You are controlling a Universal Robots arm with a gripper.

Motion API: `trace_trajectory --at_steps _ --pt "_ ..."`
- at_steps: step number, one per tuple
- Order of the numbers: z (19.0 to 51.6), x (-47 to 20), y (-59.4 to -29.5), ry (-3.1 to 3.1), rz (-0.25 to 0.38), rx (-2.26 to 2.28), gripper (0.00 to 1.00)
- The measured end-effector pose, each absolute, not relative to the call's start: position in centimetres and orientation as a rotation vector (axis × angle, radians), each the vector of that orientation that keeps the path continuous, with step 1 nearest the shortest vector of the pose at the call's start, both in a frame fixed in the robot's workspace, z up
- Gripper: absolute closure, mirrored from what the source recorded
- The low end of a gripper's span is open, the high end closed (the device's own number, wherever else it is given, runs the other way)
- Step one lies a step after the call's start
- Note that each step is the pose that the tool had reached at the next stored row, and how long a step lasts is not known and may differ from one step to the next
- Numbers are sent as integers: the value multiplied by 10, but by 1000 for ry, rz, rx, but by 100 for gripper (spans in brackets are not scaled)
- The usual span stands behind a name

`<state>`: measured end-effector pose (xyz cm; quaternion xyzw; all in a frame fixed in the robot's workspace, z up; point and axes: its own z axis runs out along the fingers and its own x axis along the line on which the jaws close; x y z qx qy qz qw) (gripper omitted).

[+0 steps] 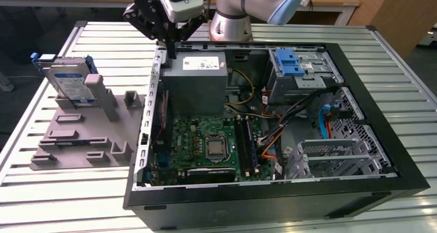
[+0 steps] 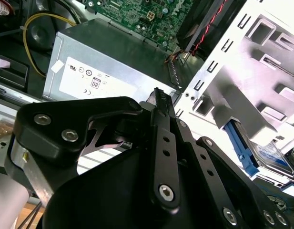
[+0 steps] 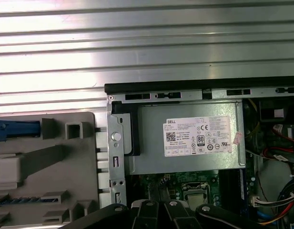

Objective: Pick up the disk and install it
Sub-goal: 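Reach for the disk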

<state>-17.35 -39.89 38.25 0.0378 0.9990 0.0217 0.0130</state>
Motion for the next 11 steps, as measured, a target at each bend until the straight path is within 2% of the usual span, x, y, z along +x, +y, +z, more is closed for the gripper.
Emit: trace_trajectory --at_steps 11 --pt "382 -178 -399 3113 68 118 89"
